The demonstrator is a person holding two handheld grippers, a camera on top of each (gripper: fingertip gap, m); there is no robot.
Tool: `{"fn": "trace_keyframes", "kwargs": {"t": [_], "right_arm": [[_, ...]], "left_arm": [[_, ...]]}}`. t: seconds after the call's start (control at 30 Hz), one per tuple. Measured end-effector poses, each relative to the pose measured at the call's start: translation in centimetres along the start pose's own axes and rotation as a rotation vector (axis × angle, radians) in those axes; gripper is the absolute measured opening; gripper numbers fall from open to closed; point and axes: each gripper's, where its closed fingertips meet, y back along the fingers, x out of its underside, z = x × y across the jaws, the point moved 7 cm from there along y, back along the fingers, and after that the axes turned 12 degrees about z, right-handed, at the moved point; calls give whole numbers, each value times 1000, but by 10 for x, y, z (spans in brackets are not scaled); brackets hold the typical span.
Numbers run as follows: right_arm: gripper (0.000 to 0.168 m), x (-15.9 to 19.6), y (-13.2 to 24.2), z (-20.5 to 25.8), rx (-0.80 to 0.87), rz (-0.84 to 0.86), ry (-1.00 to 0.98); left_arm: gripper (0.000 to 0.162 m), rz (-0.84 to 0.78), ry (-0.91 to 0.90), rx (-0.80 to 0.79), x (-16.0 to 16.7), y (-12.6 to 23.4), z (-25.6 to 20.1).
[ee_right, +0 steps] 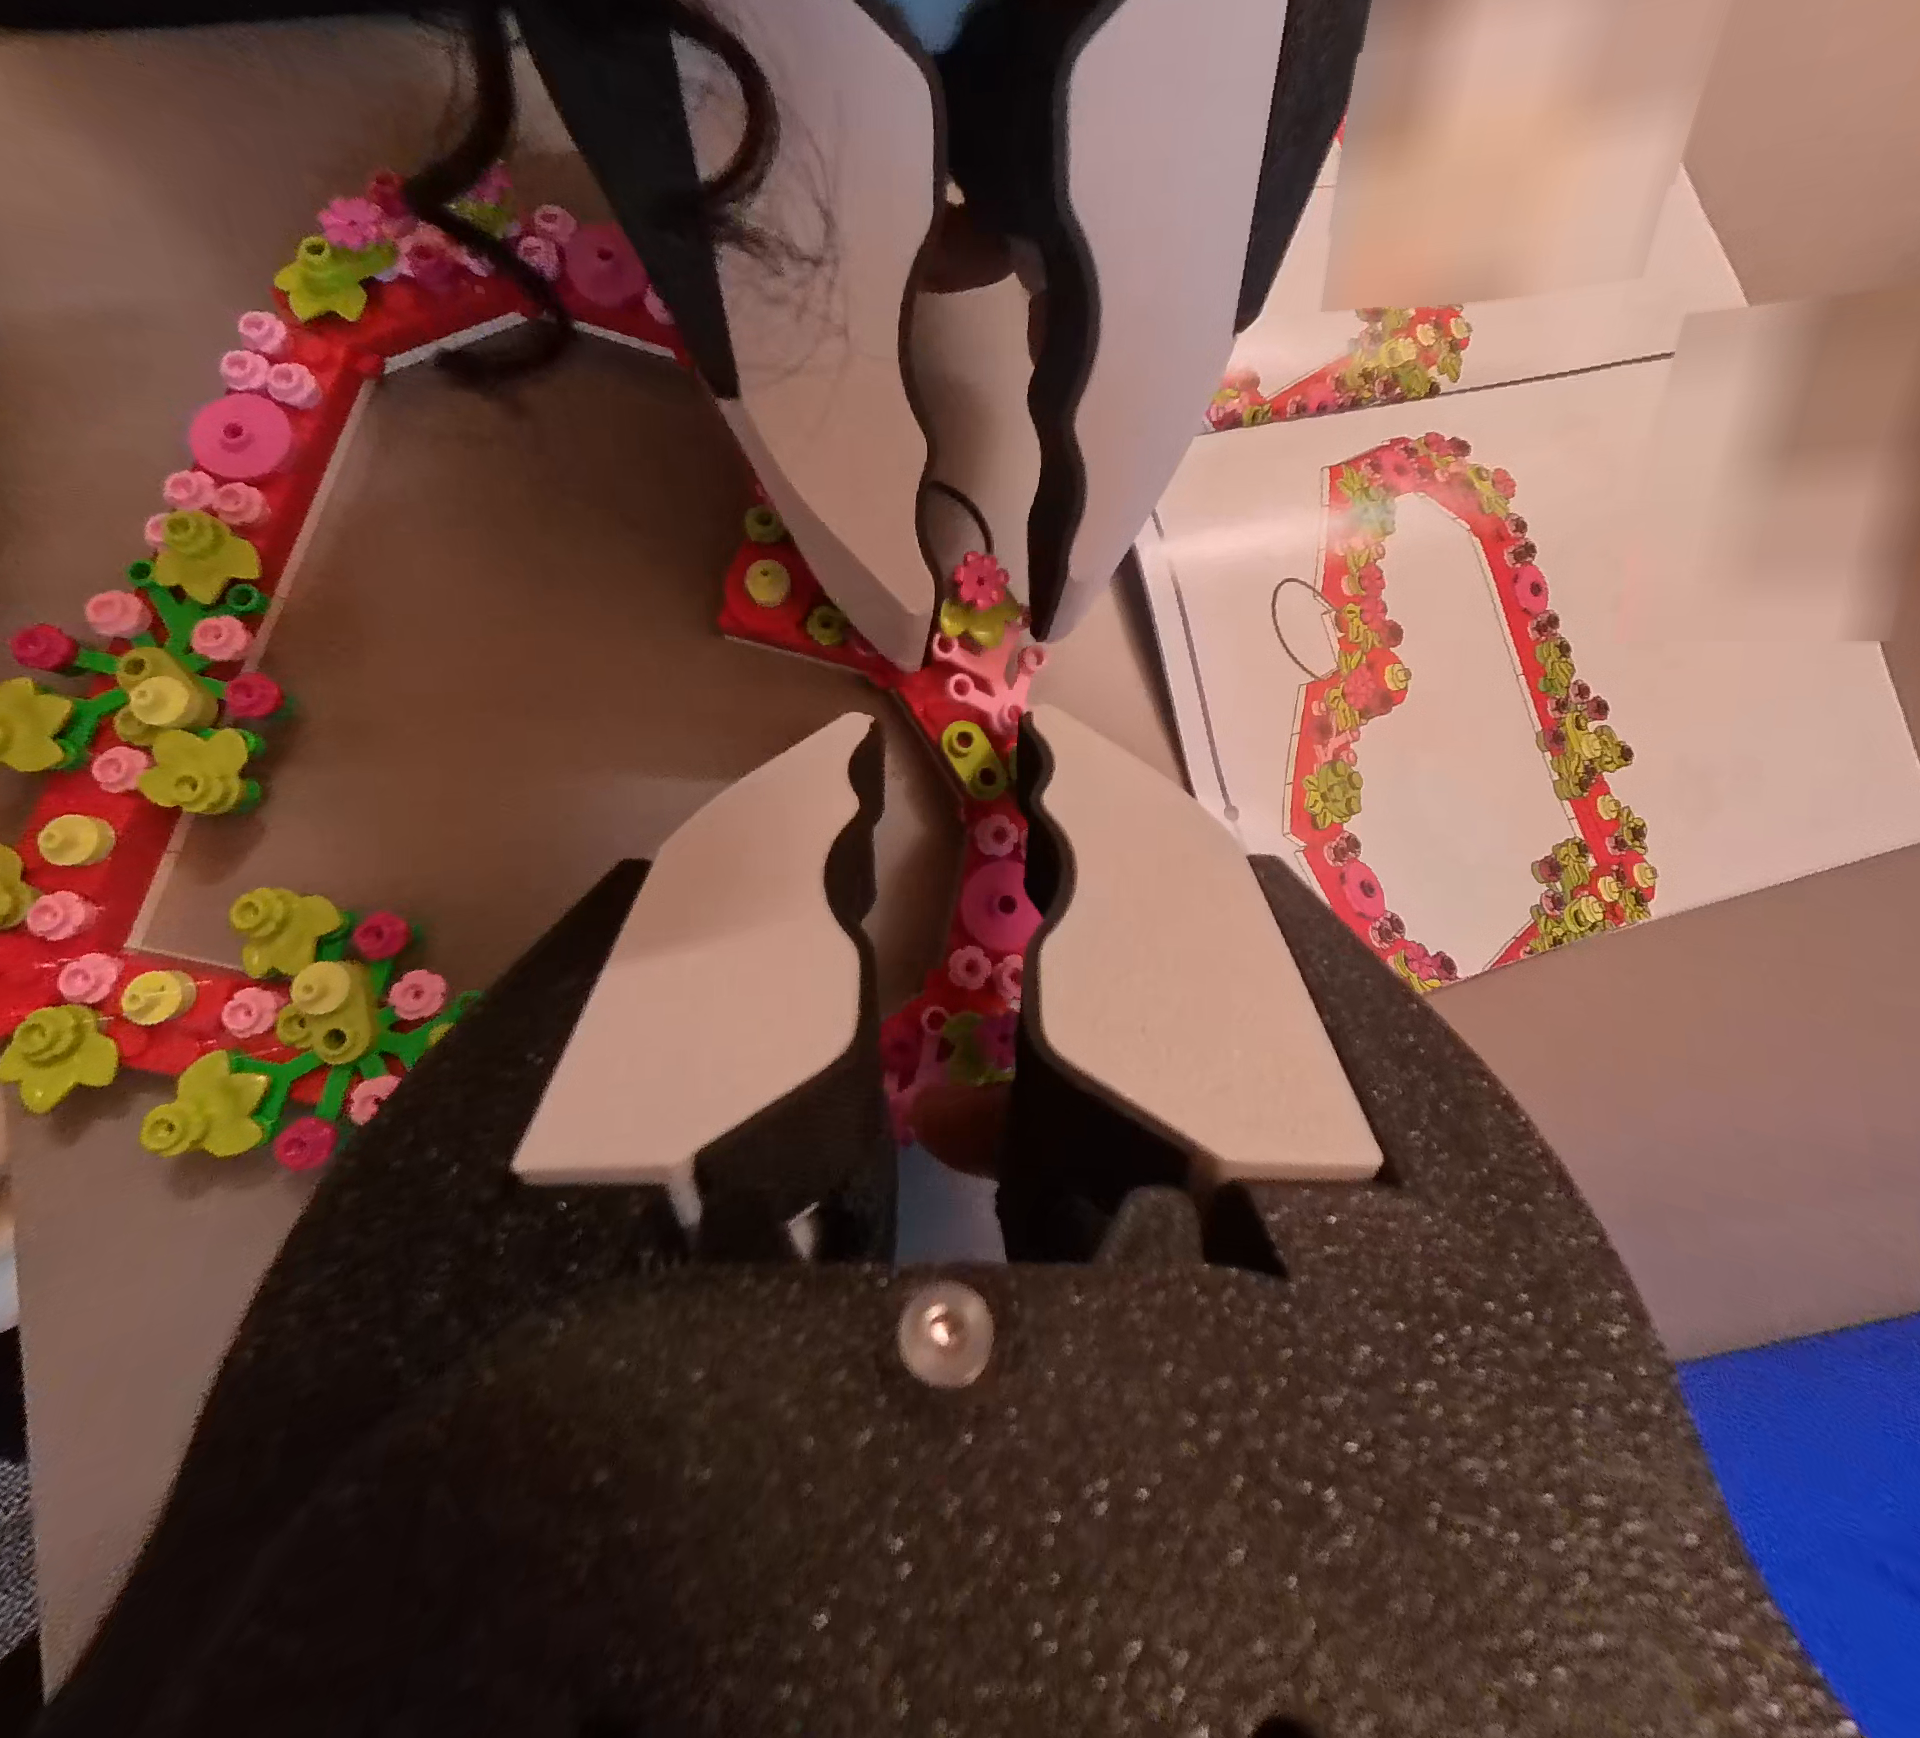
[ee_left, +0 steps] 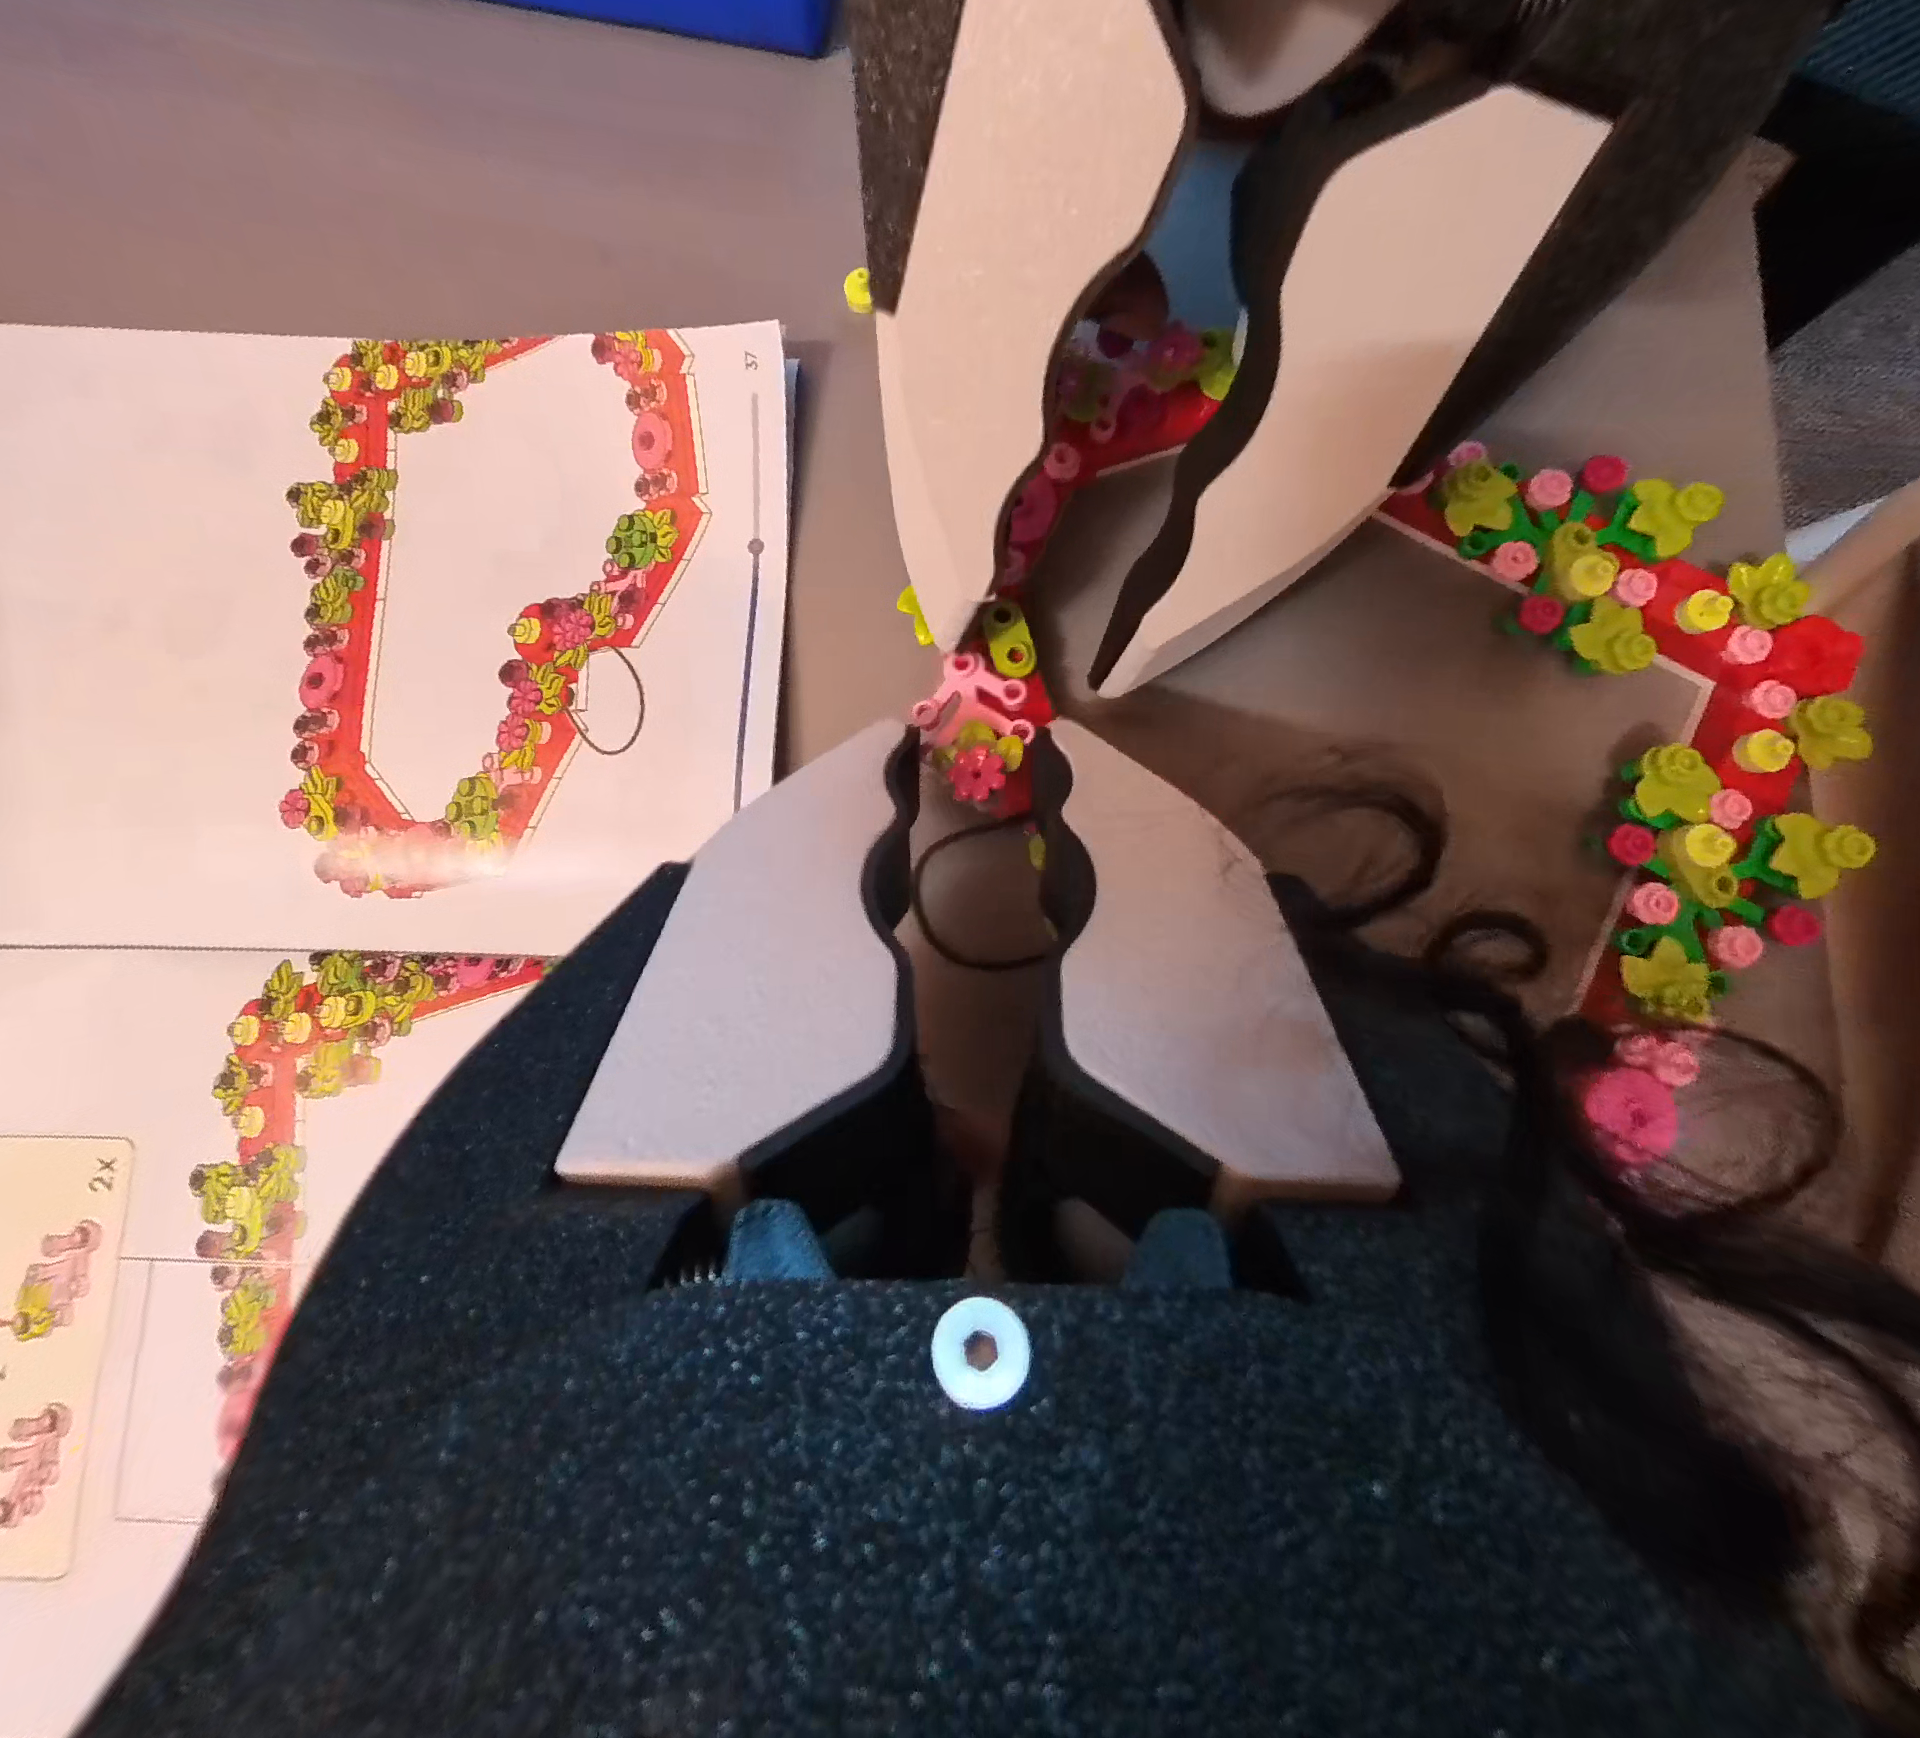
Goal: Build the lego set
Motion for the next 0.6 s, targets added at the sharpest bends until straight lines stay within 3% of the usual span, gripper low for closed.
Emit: {"fn": "trace_keyframes", "kwargs": {"t": [0.6], "right_arm": [[24,-5,-4,5,-9,4,87]], "left_arm": [[20,43,26,-13,0,-1,-3]]}}
